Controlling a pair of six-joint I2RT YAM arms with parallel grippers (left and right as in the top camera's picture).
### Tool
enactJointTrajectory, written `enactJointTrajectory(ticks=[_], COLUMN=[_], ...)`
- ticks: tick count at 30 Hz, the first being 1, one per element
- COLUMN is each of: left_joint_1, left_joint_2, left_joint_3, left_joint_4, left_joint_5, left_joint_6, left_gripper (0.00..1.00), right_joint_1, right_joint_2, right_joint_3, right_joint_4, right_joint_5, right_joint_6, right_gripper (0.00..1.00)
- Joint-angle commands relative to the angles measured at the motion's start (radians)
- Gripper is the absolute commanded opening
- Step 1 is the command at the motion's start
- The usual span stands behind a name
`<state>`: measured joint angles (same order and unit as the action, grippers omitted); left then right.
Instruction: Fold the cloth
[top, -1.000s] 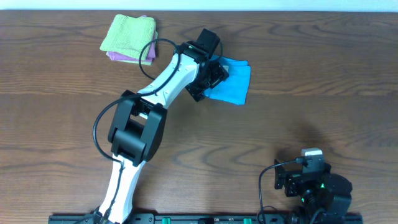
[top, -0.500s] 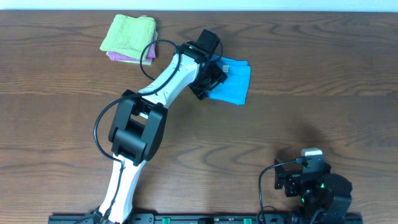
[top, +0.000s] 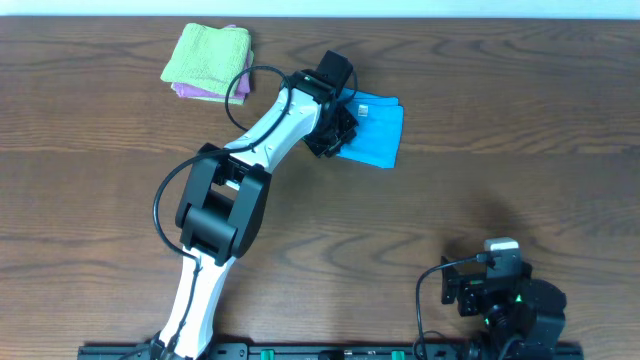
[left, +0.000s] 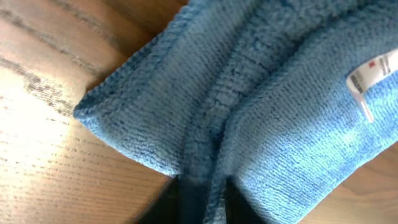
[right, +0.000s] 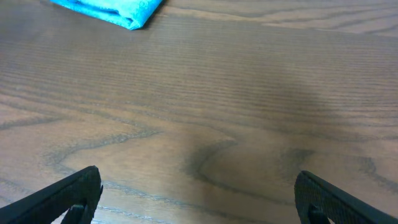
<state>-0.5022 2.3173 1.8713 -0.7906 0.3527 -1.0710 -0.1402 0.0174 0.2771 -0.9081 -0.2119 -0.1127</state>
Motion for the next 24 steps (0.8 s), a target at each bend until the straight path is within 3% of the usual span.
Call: enactJointTrajectory(ticks=[1, 15, 24], left_joint_1=[-0.004, 0.002, 0.033], left_joint_2=[0.019, 0.019, 0.003], left_joint_3=[-0.010, -0.010, -0.010], left_joint_4=[0.002, 0.166, 0.068], left_joint_5=[-0.016, -0.058, -0.072], left_joint_6=[0.013, 0.113, 0.159], left_gripper=[0.06, 0.06, 0.06], right_joint_1=[-0.008, -0.008, -0.008], right_joint_2=[-0.008, -0.009, -0.008], right_joint_3=[-0.005, -0.005, -0.005], right_joint_4=[-0.003, -0.003, -0.003], right_joint_5=[-0.002, -0.002, -0.002], right_joint_6=[0.007, 0.007, 0.007], right_gripper=[0.99, 0.99, 0.99])
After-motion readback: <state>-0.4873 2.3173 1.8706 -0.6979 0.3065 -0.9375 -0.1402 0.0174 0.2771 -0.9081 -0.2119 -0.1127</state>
